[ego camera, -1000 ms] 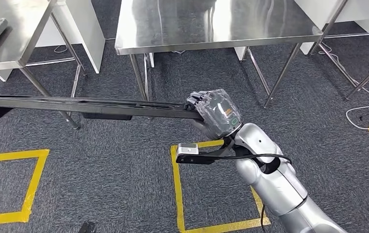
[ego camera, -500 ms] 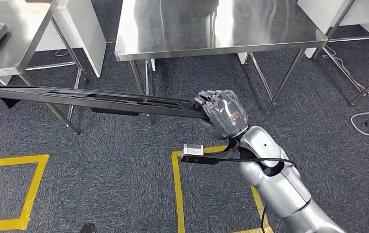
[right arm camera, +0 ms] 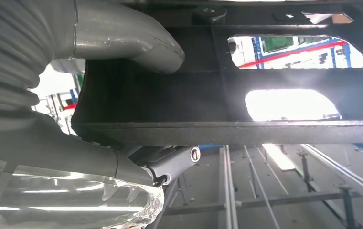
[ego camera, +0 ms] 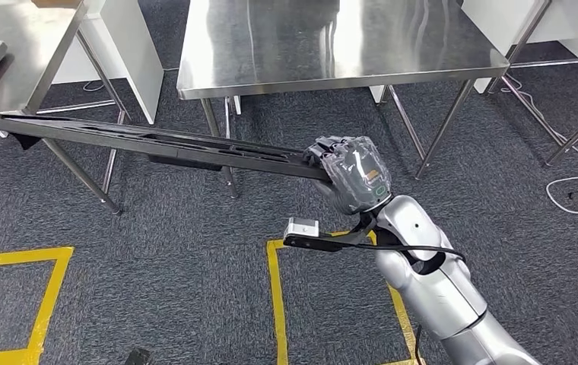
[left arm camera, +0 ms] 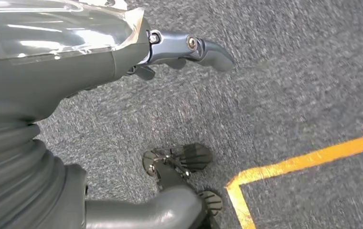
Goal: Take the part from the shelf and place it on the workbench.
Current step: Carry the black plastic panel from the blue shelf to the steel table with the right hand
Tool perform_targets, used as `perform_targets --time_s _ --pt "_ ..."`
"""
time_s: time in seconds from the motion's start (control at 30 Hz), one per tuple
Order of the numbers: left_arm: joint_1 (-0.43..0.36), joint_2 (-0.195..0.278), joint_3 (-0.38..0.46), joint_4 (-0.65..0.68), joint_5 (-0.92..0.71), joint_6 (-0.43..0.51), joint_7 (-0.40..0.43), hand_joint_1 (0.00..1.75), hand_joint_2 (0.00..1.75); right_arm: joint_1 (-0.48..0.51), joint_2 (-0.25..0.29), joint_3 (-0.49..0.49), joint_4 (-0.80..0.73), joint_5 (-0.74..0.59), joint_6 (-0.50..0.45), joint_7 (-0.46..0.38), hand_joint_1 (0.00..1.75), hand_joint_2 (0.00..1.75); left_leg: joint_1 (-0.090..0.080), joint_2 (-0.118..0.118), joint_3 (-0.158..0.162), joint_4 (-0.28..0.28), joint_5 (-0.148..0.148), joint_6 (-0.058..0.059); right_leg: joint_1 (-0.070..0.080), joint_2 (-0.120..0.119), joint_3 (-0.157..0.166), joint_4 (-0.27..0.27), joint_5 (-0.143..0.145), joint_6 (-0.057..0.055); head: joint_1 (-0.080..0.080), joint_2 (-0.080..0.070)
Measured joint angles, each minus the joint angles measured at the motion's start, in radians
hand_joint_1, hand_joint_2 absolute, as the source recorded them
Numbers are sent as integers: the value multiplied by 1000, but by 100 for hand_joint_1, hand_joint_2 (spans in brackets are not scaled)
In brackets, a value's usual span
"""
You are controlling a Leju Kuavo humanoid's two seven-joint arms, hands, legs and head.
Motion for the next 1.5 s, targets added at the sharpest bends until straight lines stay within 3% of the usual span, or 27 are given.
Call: perform_targets --time_s 0.03,0.17,0.43,1.5 --pt "0 0 0 0 0 0 0 0 175 0 0 -1 0 0 0 0 166 175 0 0 7 -7 9 6 1 -1 0 4 -3 5 1 0" --pt "-1 -2 2 0 -4 -2 -2 0 175 -3 -2 -4 0 -1 -2 1 166 175 -8 -4 19 -11 15 -8 10 -5 13 -10 2 -5 5 0" --pt "0 -3 2 0 -9 -4 -1 0 175 -3 -4 -5 0 -2 -3 5 166 175 -17 -4 15 -7 12 2 4 -6 14 -19 6 5 4 0" --pt "-1 -3 1 0 -15 -14 9 0 175 -2 -19 -4 0 -6 -7 24 166 175 -11 -4 15 -7 10 4 4 -6 11 -19 5 5 4 0"
